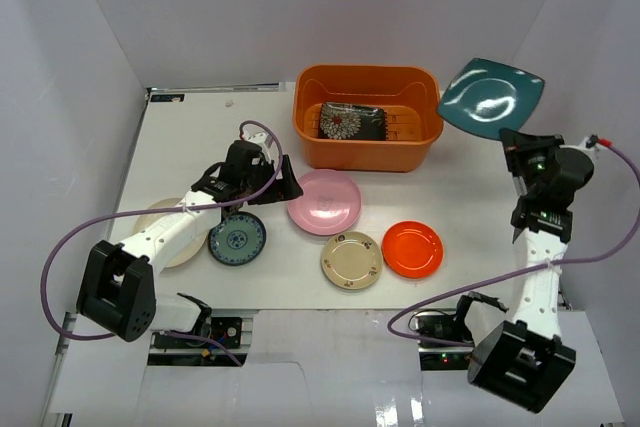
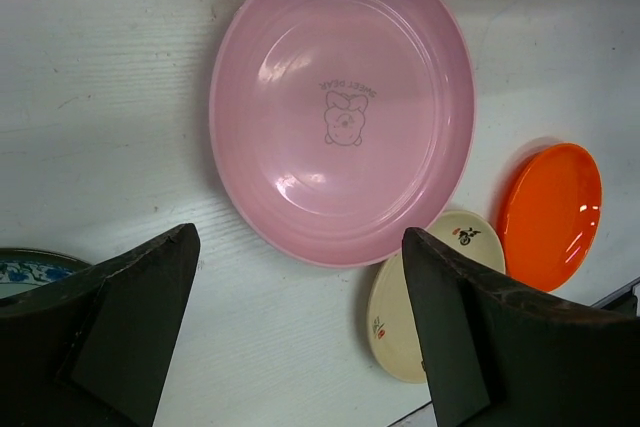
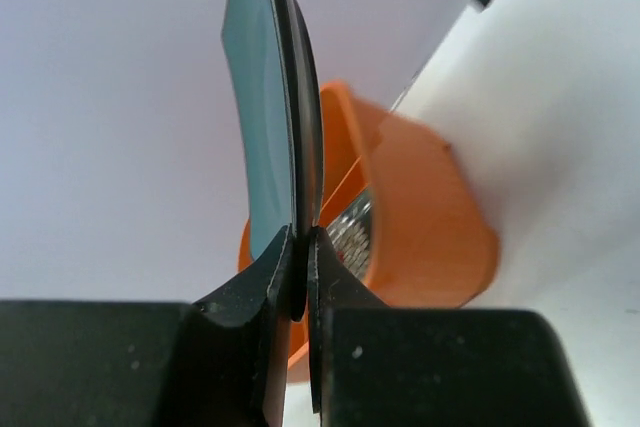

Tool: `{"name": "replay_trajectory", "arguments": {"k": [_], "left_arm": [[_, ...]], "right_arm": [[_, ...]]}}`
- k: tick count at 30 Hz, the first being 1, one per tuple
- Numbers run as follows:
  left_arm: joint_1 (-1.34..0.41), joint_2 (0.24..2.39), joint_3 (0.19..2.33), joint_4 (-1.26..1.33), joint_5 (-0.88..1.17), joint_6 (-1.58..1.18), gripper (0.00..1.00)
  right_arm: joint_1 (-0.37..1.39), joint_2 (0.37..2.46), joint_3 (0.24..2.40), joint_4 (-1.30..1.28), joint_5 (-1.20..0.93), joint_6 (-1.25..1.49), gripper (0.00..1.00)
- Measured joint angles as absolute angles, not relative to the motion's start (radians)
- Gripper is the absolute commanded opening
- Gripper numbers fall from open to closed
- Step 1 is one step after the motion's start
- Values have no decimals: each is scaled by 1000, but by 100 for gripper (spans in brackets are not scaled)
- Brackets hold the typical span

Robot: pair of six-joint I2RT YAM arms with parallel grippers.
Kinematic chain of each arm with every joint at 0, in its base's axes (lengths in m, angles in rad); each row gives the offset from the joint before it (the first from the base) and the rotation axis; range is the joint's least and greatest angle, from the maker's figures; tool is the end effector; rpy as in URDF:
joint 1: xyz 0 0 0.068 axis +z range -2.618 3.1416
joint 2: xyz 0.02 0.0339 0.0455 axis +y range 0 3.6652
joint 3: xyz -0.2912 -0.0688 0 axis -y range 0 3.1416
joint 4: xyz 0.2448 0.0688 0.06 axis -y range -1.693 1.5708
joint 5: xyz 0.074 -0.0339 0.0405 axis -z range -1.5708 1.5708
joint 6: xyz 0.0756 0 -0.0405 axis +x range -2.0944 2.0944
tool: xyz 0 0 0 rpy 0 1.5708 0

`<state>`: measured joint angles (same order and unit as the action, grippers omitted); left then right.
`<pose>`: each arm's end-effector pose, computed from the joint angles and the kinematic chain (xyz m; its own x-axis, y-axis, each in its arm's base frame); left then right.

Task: Place the plates into the plastic bin on the countertop

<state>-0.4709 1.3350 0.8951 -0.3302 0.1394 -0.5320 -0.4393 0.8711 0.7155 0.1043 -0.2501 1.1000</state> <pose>0.2678 -0.1481 0.2430 -0.8077 -0.1525 -0.5696 0.1491 0.8818 -0.4475 0.2167 -0.0812 0.3501 0.1468 0.8851 -0.4417 0.1268 0.4260 0.8958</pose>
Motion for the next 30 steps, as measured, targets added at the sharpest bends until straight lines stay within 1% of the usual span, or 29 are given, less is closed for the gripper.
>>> {"name": "replay_trajectory", "arguments": {"k": [2,6,7,9,12,17,22,28,29,30], "left_arm": [[-471,1335,895,-329,137,-532,92],[-471,1336,895,-329,118,-532,91],[-471,1336,895,-329,113,-532,88],[-471,1336,895,-329,106,-532,86],[-471,1349,895,-329,98,-530,82],[-471,1417,895,-337,83,-524,82],[-471,1495,911,-351,59,-524,84],[-471,1620,971,-346,55,-525,84],[-471,1636,977,-343,55,-525,83],[-471,1649,980,-339,55,-525,83]], "right_arm": [[-344,943,795,98,-228,1068,8],[-101,1106,942,97,-197,1017,8],[-52,1150,976,98,-196,1005,8],[36,1236,1037,105,-191,982,8],[118,1359,1110,111,-183,958,8],[188,1548,1171,130,-155,935,8],[206,1700,1208,123,-137,916,8],[210,1772,1242,136,-131,876,8],[211,1777,1242,132,-128,868,10],[211,1784,1242,128,-128,859,23]]}}
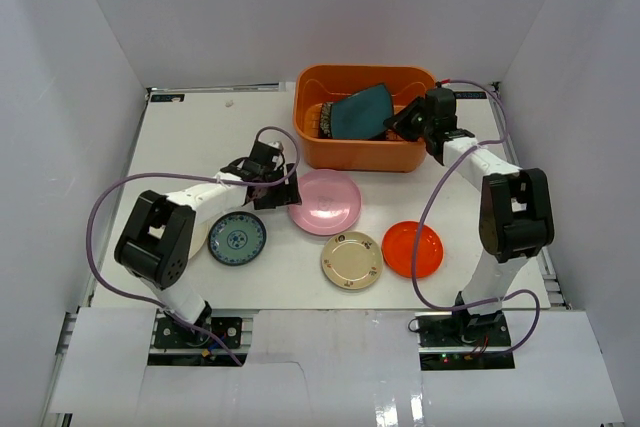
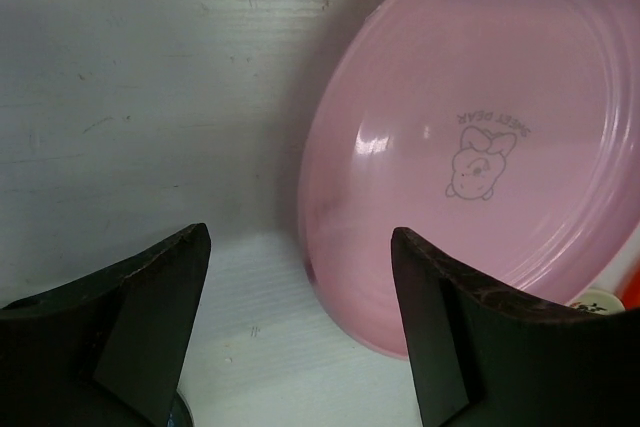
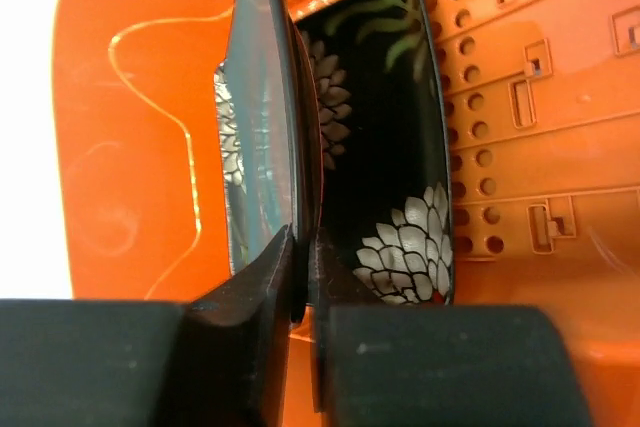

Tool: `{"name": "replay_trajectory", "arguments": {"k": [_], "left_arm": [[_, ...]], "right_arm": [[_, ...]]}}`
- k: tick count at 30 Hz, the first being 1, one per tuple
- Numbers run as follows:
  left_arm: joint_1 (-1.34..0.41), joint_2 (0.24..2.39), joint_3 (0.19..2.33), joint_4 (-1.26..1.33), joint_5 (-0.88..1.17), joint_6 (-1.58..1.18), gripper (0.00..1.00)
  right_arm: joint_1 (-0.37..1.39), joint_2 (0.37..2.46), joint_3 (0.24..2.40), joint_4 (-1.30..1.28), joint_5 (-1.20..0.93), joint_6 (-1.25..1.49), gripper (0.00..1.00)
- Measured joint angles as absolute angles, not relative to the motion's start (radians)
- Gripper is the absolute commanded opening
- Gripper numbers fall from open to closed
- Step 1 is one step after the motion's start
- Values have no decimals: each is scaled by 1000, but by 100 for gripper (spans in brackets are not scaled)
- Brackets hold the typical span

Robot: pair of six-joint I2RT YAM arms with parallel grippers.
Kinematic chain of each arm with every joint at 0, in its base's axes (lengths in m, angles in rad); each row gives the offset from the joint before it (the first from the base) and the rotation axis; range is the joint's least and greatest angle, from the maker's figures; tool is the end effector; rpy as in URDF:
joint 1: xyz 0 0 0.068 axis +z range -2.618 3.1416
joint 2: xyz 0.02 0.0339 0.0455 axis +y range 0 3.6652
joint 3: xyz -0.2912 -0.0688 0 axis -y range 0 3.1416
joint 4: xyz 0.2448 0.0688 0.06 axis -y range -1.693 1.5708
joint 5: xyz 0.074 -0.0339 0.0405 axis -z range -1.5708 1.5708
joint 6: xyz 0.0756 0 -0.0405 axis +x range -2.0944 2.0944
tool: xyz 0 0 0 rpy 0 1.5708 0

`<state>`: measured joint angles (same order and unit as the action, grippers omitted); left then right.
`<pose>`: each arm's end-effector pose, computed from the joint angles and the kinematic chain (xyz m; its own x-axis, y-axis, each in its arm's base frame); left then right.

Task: Place the plates into the plastic bin on the countertop

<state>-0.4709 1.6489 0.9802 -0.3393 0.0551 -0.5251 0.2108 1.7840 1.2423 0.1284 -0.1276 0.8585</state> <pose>0.3116 -0.1633 0.1727 -0.8924 -0.1074 -0.4383 0.0368 0.9507 -0.3078 0.4466 0.1054 0.2635 -0.5000 0.6607 -0.5599 0.0871 0.6816 0.7265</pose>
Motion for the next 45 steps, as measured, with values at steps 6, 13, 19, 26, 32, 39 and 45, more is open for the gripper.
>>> {"name": "replay_trajectory", "arguments": {"k": [6,13,19,26,32,39,45], "left_arm": [[-471,1703,1004,-334,42,-525,79],[-471,1745,1031,-311,32,-537,61],[-471,1754,1032,-305,28,-547,15],[-474,1743,1032,-293,13,-548,0],[-478,1613,1011,-357,-57,-527,0],[-473,1310,991,-435,-20,-527,0],[-477,1136,1005,-482,72,-558,0]], "right_arm": [[213,1794,1242,144,-126,813,67],[218,1792,1242,125,-102,721,94],[225,1773,1274,43,-69,604,90],[230,1633,1274,22,-56,501,90],[230,1483,1197,26,-104,458,98],[232,1187,915,58,-168,446,8],[234,918,648,73,-187,489,8]]}}
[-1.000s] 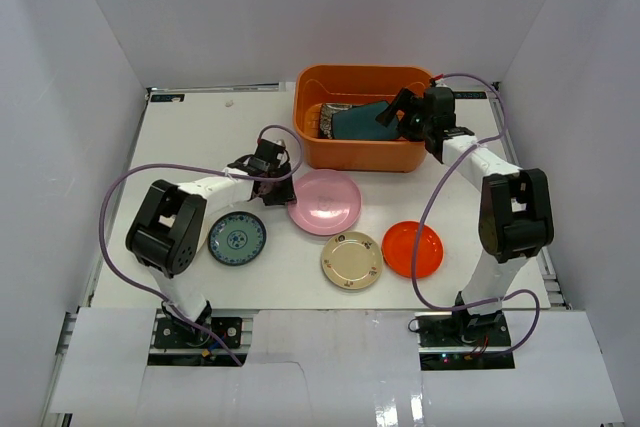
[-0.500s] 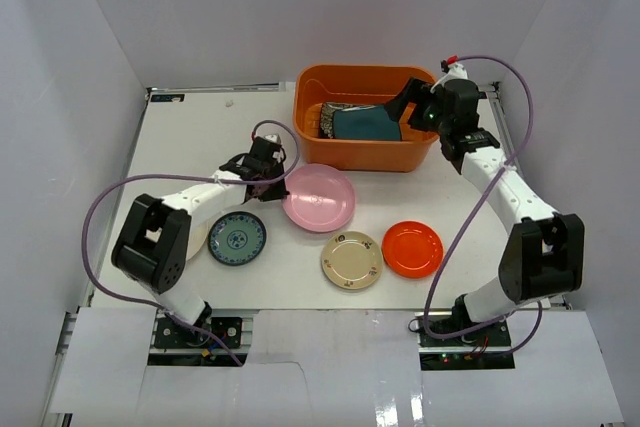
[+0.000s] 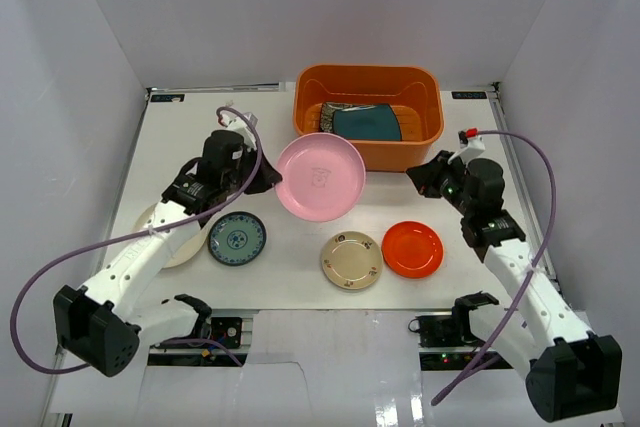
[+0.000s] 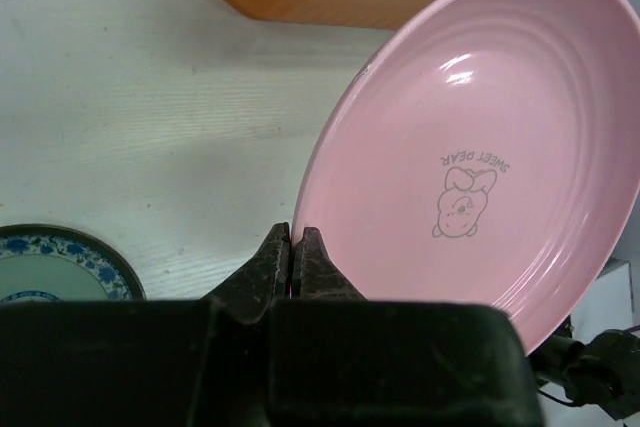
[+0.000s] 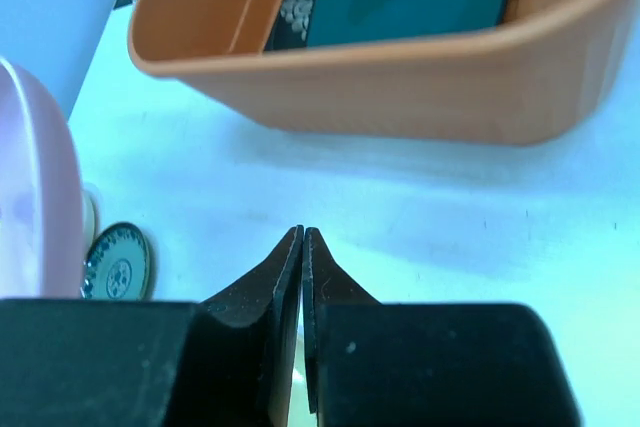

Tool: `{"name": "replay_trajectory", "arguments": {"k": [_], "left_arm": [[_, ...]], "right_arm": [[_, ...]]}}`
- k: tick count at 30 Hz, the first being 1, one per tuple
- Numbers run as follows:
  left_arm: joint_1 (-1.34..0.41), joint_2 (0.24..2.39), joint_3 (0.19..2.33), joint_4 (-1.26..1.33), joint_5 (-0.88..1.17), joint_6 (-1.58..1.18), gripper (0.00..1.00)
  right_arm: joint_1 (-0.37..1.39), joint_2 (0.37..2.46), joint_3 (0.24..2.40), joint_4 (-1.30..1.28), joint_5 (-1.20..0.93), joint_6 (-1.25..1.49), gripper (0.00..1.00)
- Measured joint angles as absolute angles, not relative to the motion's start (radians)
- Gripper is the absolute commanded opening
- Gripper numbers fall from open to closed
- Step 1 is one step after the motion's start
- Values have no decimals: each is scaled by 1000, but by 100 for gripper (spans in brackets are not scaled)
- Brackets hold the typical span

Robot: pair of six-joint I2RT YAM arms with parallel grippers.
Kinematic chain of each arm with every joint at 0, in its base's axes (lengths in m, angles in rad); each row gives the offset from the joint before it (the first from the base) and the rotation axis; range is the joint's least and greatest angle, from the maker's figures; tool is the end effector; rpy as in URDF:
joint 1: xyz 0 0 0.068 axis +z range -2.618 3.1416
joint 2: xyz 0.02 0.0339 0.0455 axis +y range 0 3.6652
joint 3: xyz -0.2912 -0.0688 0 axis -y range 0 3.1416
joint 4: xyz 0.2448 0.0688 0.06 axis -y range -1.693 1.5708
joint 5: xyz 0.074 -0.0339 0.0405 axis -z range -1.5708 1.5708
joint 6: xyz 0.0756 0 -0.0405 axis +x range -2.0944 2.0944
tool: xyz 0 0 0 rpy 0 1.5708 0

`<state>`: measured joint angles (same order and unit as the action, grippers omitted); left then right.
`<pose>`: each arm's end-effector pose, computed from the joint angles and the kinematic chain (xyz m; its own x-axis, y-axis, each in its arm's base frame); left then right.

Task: Place the plates into the plastic bin on the countertop

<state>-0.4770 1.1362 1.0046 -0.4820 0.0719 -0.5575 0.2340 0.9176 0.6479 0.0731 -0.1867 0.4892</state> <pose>0.2375 -0.1288 0.3190 -0.7040 -0.2302 -0.6719 0.1622 0.8689 -0.4677 0.2306 0.0694 0.3084 -0.3580 0.3894 -0.8487 -0.2681 0.8278 0.4929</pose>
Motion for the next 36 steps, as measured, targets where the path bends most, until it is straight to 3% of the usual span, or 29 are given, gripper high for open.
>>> {"name": "replay_trajectory", "arguments": {"k": [6,17,24,31,34,36], "left_arm": [[-484,1351,1325,-534,90,-566,0],[-488,2101,2141,-598,37,-546,0],[-488,2322,2305,-654,26,-556,0],[-489,2346,2306,-641,27,-557,44],[-489,2346,2302,-618,31,-554,58],[-490,2346,2299,-610,33,-548,62]], "right_arm": [[238,783,514,51,-232,505,8],[263,659,421,-26,-274,491,8],[297,669,421,-44,-290,482,8],[326,701,421,-44,-291,482,8],[336,716,421,-44,-290,482,9],[343,725,423,-46,-287,482,9]]}}
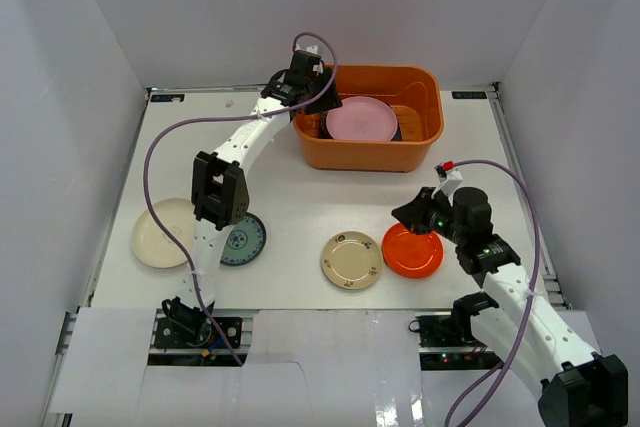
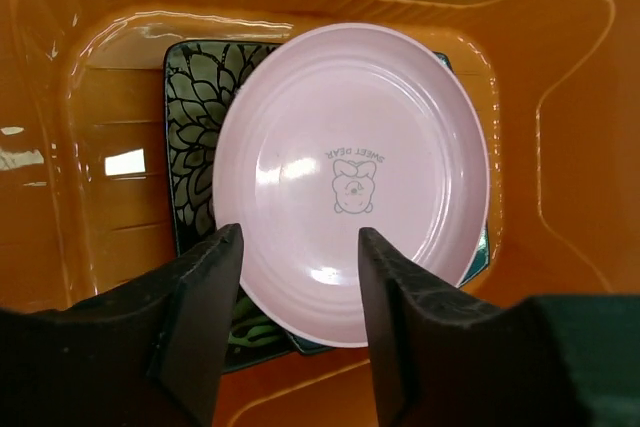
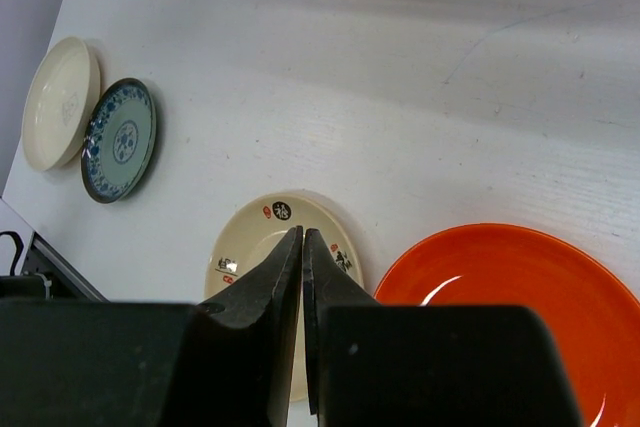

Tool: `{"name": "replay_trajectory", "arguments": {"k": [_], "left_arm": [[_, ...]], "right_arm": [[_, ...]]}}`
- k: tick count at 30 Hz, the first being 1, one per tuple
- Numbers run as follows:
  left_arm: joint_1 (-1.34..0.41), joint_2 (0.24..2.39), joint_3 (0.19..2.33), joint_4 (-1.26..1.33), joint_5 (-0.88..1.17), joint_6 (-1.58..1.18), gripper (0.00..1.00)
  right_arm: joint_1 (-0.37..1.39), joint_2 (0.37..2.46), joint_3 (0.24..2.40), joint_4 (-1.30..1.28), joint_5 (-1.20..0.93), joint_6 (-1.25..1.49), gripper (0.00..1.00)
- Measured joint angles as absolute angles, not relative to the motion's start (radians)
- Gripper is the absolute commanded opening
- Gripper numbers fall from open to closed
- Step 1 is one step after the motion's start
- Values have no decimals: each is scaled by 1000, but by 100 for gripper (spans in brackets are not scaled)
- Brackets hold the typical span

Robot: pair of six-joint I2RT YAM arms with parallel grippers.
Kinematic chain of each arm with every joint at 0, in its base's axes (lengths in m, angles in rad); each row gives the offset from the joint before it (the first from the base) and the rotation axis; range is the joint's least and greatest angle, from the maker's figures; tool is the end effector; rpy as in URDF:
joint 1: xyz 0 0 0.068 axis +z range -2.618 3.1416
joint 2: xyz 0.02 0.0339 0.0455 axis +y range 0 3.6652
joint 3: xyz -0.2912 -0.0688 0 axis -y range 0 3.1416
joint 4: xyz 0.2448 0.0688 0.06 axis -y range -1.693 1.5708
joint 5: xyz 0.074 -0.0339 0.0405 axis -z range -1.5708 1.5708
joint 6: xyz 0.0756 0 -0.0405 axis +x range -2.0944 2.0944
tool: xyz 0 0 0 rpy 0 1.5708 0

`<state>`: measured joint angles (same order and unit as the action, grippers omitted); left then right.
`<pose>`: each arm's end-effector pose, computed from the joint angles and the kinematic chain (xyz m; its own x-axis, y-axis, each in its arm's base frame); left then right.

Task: Place the plates into the plastic bin on the countertop

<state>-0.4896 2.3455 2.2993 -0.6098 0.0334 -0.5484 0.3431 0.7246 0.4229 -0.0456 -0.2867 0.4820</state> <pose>0.5191 -0.2795 0.2790 -0.7166 -0.2086 -0.6656 0.1404 0.8916 -0.4305 0.1730 0.0845 0.2412 -0.5497 0.2758 -0.7885 -0.3592 0.7742 0.5212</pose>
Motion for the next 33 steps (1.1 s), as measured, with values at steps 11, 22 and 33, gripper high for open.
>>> {"name": "replay_trajectory", "arguments": {"k": [11,22,33], "left_arm": [[-491,2289,2252,-556,81,-522,90],[-530,1271,1475,-341,59,-487,98],[-538,665,1242,-435,4,-515,98]], "right_arm": [[421,789,498,-27,-234,489,14],[858,1278,801,109,-72,495,29],[1111,2006,1501,162,-37,422,58]]}}
